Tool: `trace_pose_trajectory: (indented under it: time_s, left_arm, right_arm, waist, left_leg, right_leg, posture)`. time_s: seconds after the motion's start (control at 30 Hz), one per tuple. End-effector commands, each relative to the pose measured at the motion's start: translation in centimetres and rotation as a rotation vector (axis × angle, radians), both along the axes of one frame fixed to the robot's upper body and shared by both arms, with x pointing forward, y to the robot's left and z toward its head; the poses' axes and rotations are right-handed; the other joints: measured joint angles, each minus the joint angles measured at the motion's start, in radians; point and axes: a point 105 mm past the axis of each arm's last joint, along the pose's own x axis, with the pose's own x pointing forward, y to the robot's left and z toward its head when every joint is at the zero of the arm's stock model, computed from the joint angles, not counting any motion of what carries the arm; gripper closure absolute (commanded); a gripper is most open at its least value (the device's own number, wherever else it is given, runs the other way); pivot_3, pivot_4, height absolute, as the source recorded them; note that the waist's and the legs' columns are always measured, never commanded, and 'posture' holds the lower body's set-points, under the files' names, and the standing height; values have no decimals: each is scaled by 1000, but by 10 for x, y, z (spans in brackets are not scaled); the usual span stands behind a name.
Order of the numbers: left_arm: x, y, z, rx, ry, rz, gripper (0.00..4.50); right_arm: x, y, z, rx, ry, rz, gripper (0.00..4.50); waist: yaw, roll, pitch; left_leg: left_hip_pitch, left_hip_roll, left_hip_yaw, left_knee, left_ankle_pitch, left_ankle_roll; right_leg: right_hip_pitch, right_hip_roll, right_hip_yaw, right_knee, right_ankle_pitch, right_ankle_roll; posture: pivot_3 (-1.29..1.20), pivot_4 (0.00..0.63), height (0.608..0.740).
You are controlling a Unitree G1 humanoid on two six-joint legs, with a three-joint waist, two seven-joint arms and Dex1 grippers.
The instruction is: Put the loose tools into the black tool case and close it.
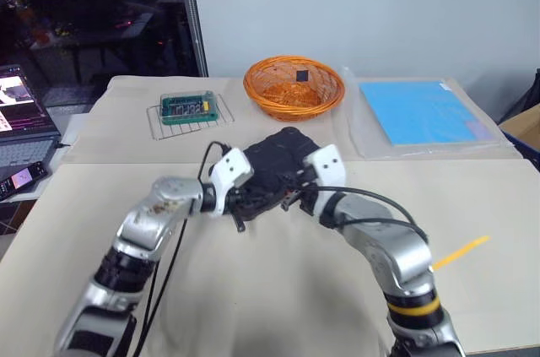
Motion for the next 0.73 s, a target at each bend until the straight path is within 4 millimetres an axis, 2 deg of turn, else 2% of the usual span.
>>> trace_pose_trajectory:
  time_s: [0.03, 0.1, 0.2, 0.3, 0.33, 0.4, 0.47, 0.57, 0.6, 0.73]
  left_arm:
    - [-6, 12, 36, -160, -45, 37, 3969]
    - [-17, 22, 40, -182, -47, 39, 3411]
    - [-31, 36, 46, -205, -48, 56, 2281]
    - [-41, 46, 46, -200, -45, 77, 1094]
    - [-47, 53, 45, -201, -38, 94, 679]
    - [-61, 71, 39, -176, -27, 147, 52]
    - [-70, 83, 30, -127, -27, 186, 52]
    - [-74, 95, 19, -75, -30, 244, 52]
    - [-77, 100, 16, -67, -25, 256, 52]
    - [-81, 105, 10, -70, -10, 252, 52]
  right_arm:
    - [-33, -34, 21, -45, -121, 36, 3662]
    - [-55, -51, 15, -101, -88, 100, 3031]
    - [-77, -76, 7, -191, -33, 155, 1930]
    - [-88, -97, 1, -230, 7, 164, 888]
    - [-93, -105, -2, -244, 24, 157, 557]
    - [-101, -123, -7, -277, 40, 128, 14]
    - [-103, -134, -8, -298, 39, 101, 14]
    - [-102, -151, -9, -314, 33, 63, 14]
    - [-103, -155, -10, -327, 29, 58, 14]
    - [-100, -165, -10, -355, 12, 50, 14]
  waist:
    - [4, -1, 0]
    - [4, -1, 1]
    - [1, -1, 1]
    - [0, -2, 2]
    - [1, -2, 2]
    - [1, -2, 2]
    - [0, -2, 2]
    - [8, -2, 3]
    - [12, -2, 3]
    - [21, -2, 3]
  left_leg:
    - [-6, 0, -1, 1, 0, 0]
    - [-12, 0, 0, 4, 3, -5]
    - [-10, 0, 0, 2, 0, 0]
    - [-7, 0, 0, 2, 0, 1]
    - [-7, 0, 0, 2, 0, 0]
    - [-6, 1, 0, 3, 0, 0]
    - [-3, 1, 1, 2, 0, 0]
    - [-1, 1, 1, 2, 0, -1]
    - [-1, 1, 1, 3, -3, -6]
    - [-1, 1, 0, 2, -5, -9]
  right_leg:
    - [-5, 0, -1, 0, 0, 0]
    - [-11, 0, -1, 1, 1, 0]
    - [-10, 2, 0, 1, 0, 0]
    - [-8, 2, 0, 0, -1, 1]
    - [-8, 2, 0, 0, -3, 5]
    - [-7, 2, 0, 1, -6, 1]
    - [-5, 2, 2, 0, -7, 0]
    - [-3, 1, 2, 0, -7, 0]
    - [-2, 1, 2, 0, -7, 0]
    - [-2, 0, 2, -1, -7, 0]
  posture:
    - [0, 150, 740]
    - [0, 150, 740]
    - [0, 150, 740]
    - [0, 150, 740]
    - [0, 150, 740]
    - [0, 150, 740]
    - [0, 150, 740]
    - [0, 150, 740]
    - [0, 150, 740]
    - [0, 150, 740]
